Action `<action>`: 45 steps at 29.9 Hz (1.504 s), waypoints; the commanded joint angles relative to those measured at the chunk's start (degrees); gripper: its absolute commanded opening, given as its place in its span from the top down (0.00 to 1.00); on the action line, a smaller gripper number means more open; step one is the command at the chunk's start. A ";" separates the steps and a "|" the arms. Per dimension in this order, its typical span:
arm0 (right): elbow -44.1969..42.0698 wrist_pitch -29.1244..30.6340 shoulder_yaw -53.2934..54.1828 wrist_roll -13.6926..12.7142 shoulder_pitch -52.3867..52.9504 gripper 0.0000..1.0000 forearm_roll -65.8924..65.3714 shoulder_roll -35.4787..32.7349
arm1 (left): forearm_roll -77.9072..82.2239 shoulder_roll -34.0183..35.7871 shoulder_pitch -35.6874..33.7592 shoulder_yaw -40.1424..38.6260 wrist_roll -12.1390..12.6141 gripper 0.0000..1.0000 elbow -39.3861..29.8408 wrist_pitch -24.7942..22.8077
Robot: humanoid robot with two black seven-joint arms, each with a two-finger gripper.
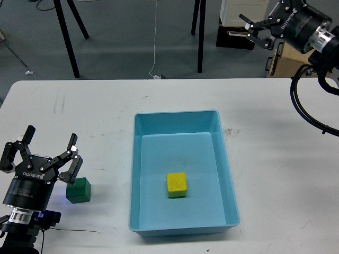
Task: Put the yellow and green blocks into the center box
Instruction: 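Withdraw the right gripper back to its rest position, then swing the left gripper out and lower it onto the green cube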
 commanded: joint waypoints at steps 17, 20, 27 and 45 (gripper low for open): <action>32.66 8.25 31.68 3.25 -61.39 0.03 8.19 10.85 | -0.17 0.03 -0.86 -1.32 -0.78 0.00 -0.01 0.00; 34.34 8.25 33.88 3.25 -67.02 0.03 8.19 16.57 | -0.09 0.03 -1.04 -1.76 -0.78 0.00 -0.01 0.00; 36.01 8.25 34.32 3.34 -71.61 0.03 8.20 22.73 | -0.61 -0.06 -2.53 -3.95 -0.69 0.00 -0.01 0.00; 35.49 8.25 34.94 3.34 -71.52 0.02 7.75 20.01 | 0.26 17.93 -19.58 -14.86 -0.16 0.00 12.56 0.00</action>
